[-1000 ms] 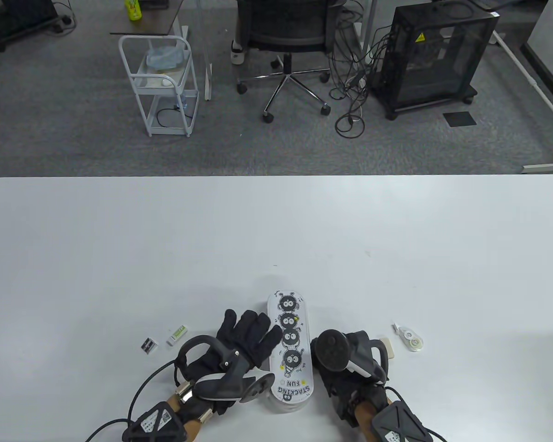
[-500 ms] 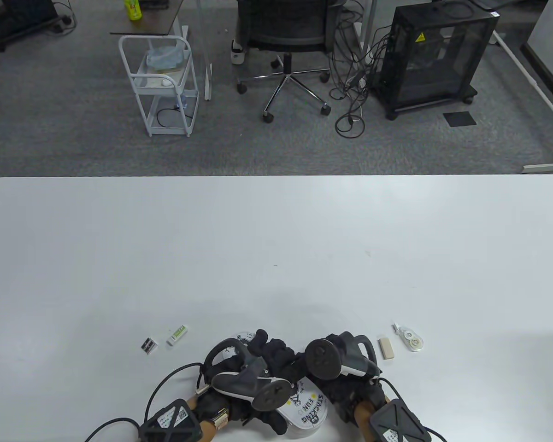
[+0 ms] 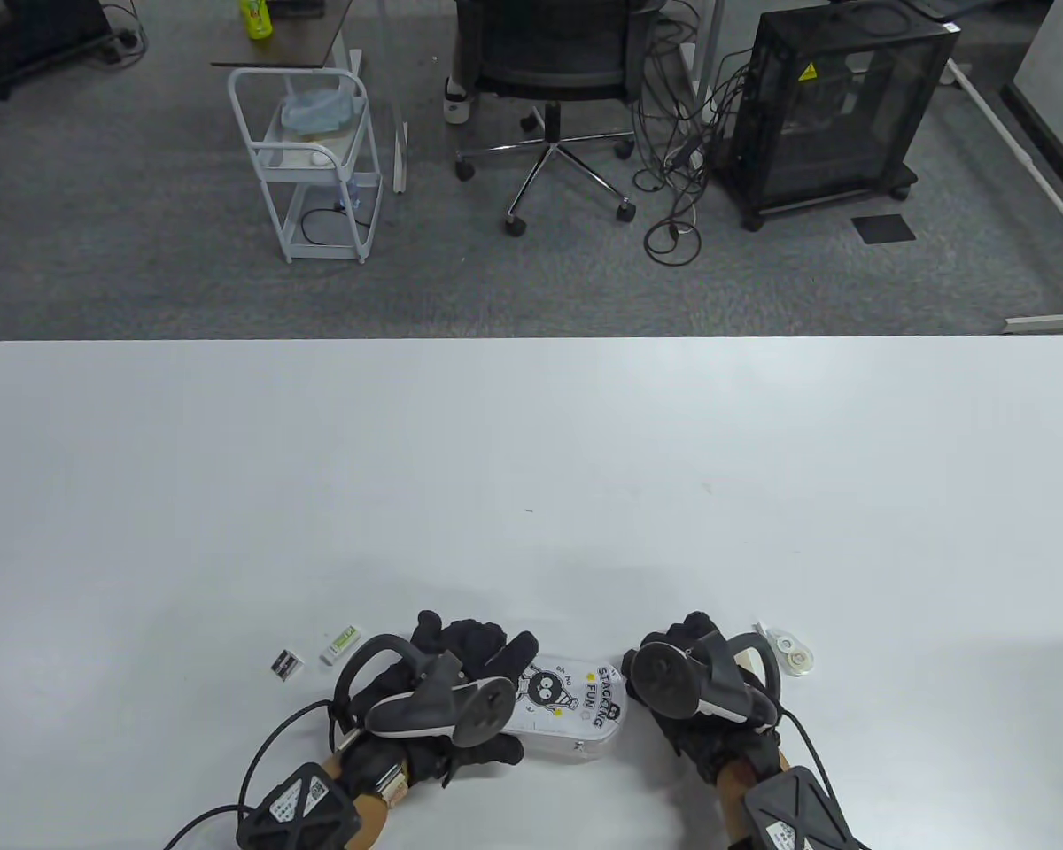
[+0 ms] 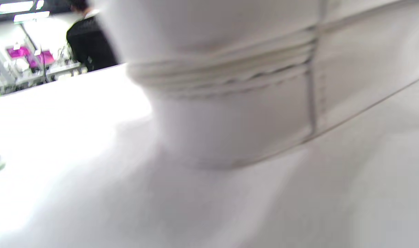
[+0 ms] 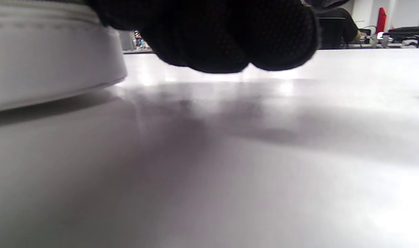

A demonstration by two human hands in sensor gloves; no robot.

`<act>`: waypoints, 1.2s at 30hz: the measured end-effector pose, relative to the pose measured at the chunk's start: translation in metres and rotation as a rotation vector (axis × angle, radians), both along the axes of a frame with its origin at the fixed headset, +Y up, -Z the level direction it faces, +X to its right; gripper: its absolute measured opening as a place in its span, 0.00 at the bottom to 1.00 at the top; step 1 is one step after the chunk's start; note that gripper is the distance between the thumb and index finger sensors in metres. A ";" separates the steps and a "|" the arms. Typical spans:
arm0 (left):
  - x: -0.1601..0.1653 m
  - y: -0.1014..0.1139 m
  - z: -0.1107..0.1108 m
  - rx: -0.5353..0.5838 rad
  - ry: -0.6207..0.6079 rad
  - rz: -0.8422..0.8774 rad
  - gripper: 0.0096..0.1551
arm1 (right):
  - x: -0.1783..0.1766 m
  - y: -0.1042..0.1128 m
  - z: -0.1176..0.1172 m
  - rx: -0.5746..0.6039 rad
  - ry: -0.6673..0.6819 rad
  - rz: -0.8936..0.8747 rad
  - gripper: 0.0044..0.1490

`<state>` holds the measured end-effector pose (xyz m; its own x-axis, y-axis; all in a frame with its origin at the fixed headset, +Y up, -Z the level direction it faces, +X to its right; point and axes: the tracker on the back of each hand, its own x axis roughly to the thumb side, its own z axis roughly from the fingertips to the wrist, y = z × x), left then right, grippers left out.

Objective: Pack double-layer zippered pencil case

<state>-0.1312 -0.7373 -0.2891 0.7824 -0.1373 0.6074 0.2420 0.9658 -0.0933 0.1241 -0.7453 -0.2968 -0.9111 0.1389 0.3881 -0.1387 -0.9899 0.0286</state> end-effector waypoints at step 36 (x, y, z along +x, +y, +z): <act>0.006 -0.012 -0.003 0.084 0.150 0.124 0.60 | -0.023 0.011 0.019 0.064 -0.191 0.180 0.40</act>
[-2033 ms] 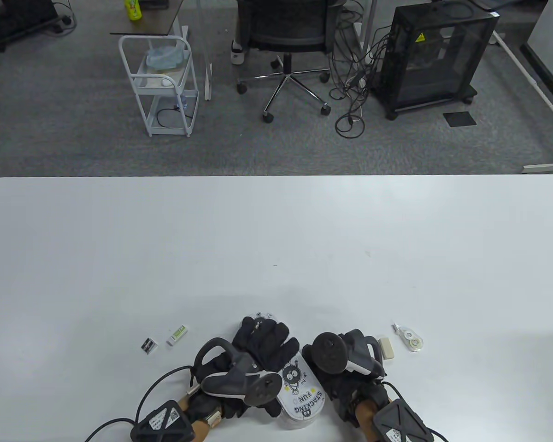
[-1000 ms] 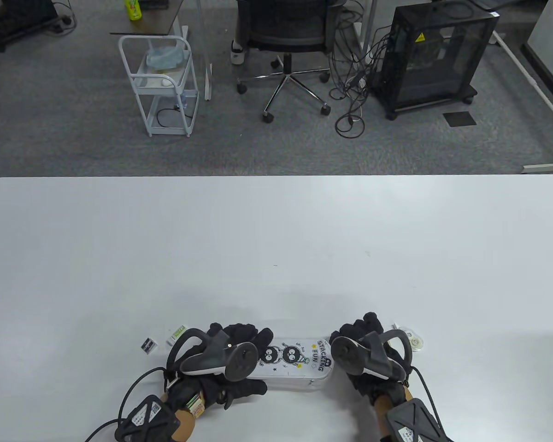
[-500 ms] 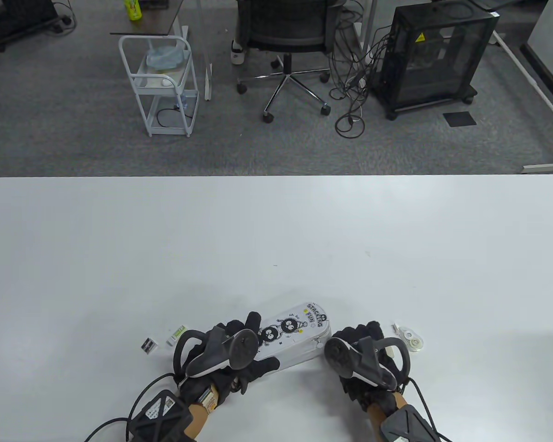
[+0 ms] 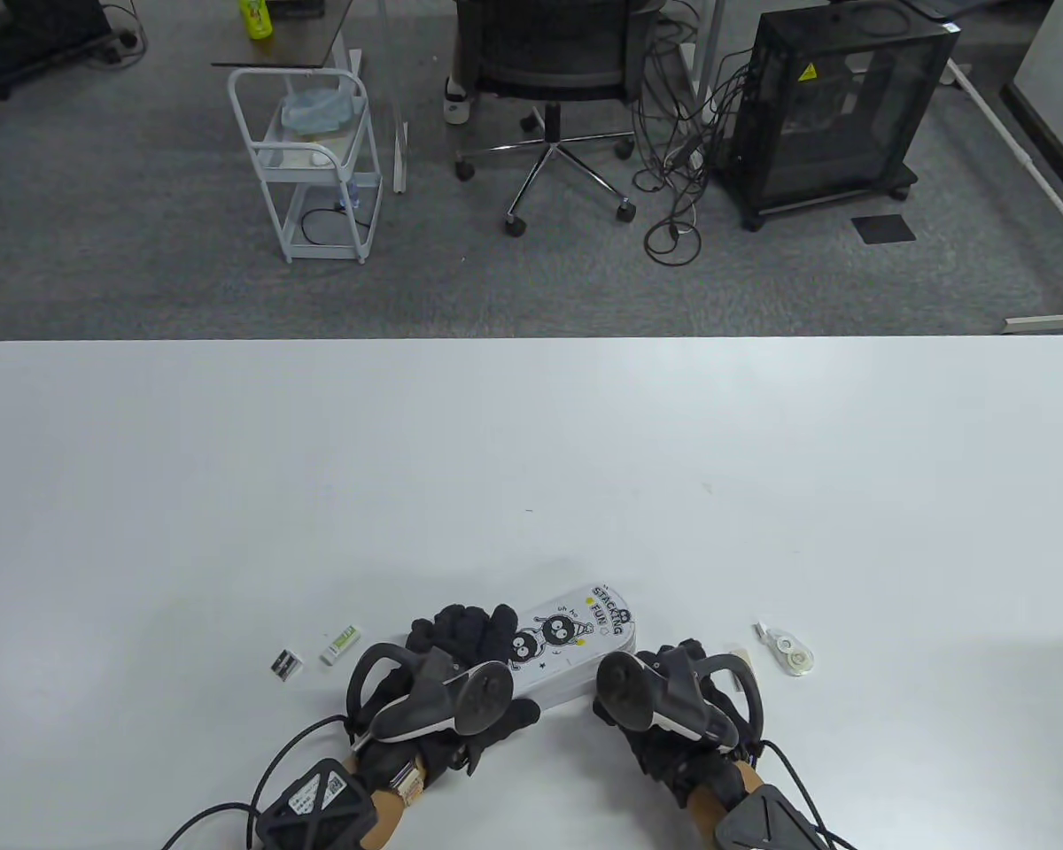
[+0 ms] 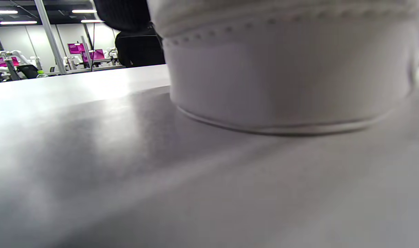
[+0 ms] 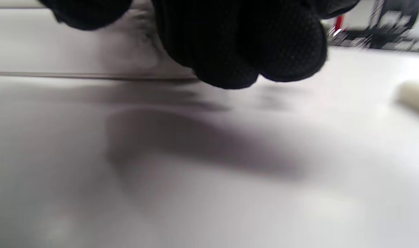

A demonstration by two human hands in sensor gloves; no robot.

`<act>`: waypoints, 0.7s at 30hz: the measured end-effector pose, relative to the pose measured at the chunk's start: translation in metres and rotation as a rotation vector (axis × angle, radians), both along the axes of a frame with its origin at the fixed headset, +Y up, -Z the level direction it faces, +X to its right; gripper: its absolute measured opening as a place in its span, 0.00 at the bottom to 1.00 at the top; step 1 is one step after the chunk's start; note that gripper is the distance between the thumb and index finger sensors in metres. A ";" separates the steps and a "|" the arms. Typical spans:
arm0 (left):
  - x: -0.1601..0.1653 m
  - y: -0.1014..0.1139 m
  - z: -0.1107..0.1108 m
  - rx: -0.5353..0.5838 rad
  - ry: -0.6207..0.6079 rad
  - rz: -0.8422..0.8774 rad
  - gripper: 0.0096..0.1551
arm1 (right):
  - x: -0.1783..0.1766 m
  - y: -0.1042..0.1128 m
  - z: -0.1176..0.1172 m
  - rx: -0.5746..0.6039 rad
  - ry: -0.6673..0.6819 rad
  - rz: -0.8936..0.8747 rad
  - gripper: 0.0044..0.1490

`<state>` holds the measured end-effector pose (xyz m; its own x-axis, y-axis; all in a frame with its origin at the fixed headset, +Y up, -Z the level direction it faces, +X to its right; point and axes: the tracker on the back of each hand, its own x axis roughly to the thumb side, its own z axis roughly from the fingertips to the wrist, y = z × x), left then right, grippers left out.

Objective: Pack double-layer zippered pencil case

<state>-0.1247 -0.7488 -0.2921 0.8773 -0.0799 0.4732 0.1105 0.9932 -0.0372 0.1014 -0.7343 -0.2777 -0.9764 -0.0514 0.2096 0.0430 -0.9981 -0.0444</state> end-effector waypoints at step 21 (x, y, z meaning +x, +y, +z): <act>0.003 0.001 0.016 0.014 -0.058 0.064 0.59 | -0.004 0.003 0.003 0.218 -0.035 -0.112 0.40</act>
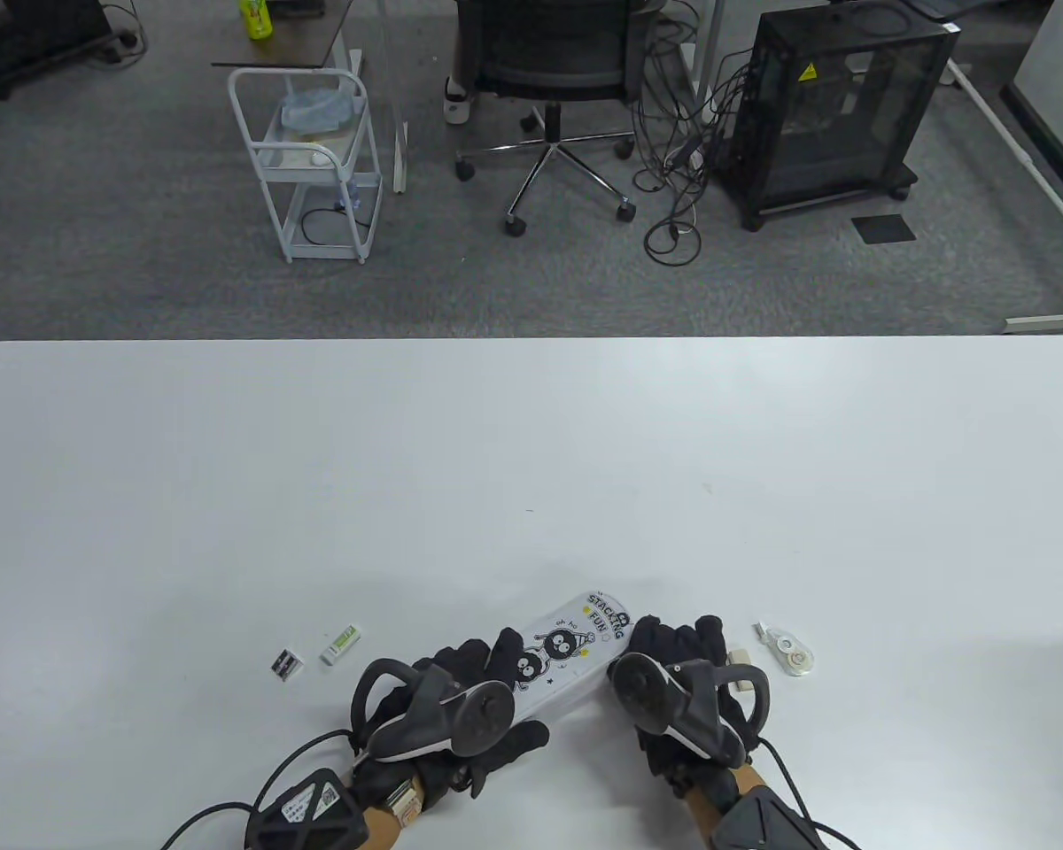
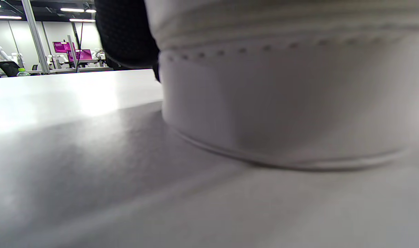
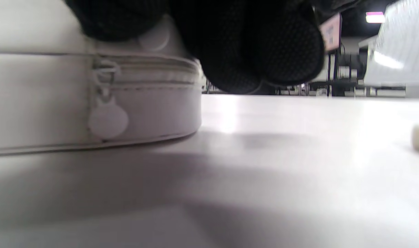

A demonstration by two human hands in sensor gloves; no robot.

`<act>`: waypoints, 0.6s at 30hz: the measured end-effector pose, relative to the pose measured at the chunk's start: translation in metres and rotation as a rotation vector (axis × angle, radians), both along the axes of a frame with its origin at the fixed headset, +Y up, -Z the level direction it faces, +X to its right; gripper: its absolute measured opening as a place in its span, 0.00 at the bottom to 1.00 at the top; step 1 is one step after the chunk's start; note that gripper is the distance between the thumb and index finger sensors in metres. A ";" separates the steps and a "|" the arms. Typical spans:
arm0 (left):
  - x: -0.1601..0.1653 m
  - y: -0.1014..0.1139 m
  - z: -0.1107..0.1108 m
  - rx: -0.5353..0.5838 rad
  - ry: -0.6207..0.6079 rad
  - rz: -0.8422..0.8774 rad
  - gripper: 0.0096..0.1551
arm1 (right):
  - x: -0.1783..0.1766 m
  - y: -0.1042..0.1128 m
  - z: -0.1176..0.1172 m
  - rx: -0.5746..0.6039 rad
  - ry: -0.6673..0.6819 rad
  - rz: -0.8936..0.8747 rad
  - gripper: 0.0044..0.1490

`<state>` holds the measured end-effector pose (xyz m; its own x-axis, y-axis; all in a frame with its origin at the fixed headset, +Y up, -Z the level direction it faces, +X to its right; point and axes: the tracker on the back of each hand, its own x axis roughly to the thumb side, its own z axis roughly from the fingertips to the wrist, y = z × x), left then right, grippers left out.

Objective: Pack double-layer zippered pencil case

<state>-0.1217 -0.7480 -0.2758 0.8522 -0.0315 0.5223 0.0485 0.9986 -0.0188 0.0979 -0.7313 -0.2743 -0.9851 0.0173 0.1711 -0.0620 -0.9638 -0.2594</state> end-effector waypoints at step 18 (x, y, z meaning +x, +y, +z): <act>-0.003 0.000 -0.002 0.013 -0.028 0.032 0.57 | 0.008 -0.004 -0.007 -0.039 -0.010 -0.084 0.31</act>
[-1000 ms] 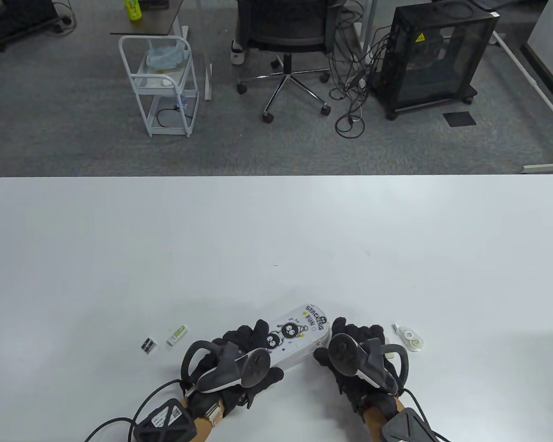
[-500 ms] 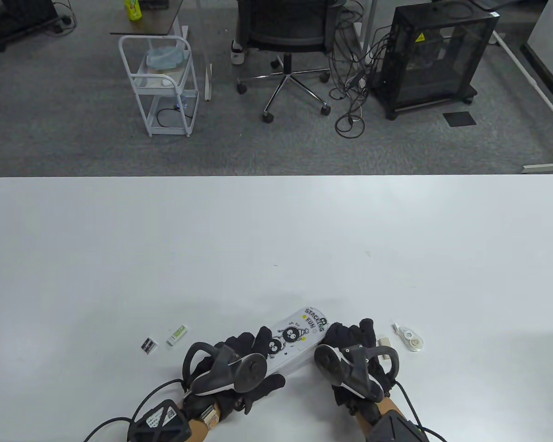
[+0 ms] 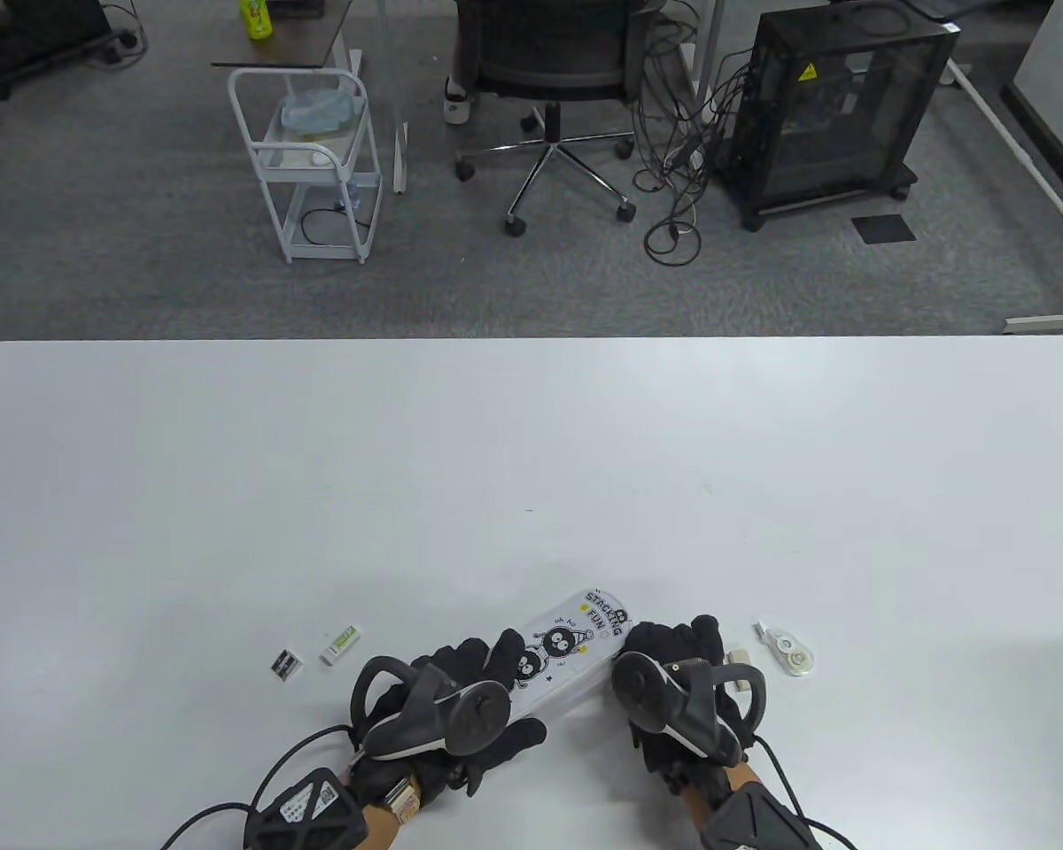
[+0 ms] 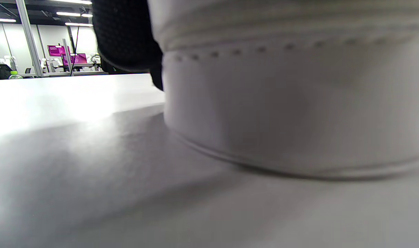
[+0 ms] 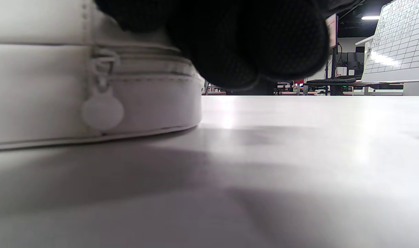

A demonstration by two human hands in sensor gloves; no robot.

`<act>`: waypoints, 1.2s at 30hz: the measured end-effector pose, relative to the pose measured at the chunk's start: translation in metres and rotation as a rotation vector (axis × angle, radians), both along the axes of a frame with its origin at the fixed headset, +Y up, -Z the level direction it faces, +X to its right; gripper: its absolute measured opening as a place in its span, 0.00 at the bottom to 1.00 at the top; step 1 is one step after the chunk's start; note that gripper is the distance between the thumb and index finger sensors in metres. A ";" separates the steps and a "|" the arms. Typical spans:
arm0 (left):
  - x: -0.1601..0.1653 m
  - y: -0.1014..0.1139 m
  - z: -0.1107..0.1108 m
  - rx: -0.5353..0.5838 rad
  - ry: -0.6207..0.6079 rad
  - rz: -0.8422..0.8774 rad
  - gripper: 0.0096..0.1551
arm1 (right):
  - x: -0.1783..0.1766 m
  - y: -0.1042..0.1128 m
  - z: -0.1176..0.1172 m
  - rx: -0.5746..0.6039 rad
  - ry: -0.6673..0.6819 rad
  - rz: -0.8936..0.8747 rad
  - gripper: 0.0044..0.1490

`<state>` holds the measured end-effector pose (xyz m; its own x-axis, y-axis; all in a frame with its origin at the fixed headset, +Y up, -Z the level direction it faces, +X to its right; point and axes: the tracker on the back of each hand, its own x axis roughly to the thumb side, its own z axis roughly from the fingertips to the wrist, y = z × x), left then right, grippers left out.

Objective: Pack double-layer zippered pencil case

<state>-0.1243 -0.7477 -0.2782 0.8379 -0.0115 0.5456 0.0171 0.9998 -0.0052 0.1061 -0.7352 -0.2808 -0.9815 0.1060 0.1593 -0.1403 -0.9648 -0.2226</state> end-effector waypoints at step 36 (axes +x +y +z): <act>-0.021 0.024 -0.003 0.353 -0.211 0.054 0.38 | -0.011 -0.007 0.007 -0.409 0.509 0.021 0.30</act>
